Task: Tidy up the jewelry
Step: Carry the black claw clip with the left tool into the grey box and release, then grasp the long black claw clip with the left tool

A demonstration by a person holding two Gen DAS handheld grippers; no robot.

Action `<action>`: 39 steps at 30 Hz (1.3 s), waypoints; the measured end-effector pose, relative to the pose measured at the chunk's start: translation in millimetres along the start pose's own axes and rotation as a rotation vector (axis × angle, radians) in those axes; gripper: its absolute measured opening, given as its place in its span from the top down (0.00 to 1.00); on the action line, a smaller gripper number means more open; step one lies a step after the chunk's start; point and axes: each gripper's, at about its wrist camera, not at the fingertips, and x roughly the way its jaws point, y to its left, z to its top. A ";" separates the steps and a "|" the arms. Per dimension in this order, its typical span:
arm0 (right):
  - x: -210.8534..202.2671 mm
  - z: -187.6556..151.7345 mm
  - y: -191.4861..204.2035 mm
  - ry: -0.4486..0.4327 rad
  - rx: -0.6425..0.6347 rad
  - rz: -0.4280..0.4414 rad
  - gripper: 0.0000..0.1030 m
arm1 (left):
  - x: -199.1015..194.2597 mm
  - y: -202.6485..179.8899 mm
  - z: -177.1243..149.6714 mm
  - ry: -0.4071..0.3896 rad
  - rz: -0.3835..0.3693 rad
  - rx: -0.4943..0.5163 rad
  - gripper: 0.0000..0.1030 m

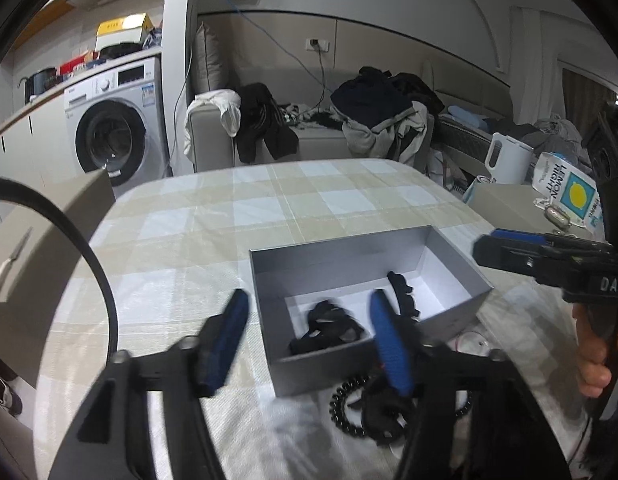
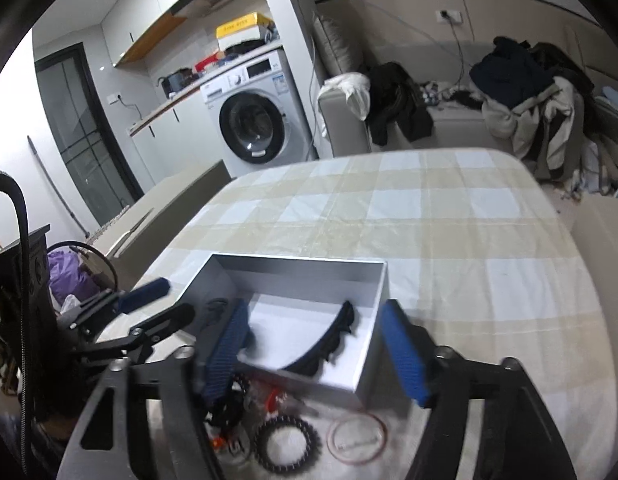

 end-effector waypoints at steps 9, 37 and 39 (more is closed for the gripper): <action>-32.5 -35.1 0.6 -0.020 -0.005 -0.099 0.00 | -33.4 7.4 -4.2 -0.078 -0.016 -0.045 0.01; -42.2 -89.7 8.4 0.112 -0.027 -0.039 0.11 | -22.9 -34.2 -75.1 0.105 -0.163 0.072 0.01; -41.1 -92.9 8.5 0.128 -0.028 -0.025 0.13 | -20.6 -40.5 -78.7 0.132 -0.180 0.079 0.01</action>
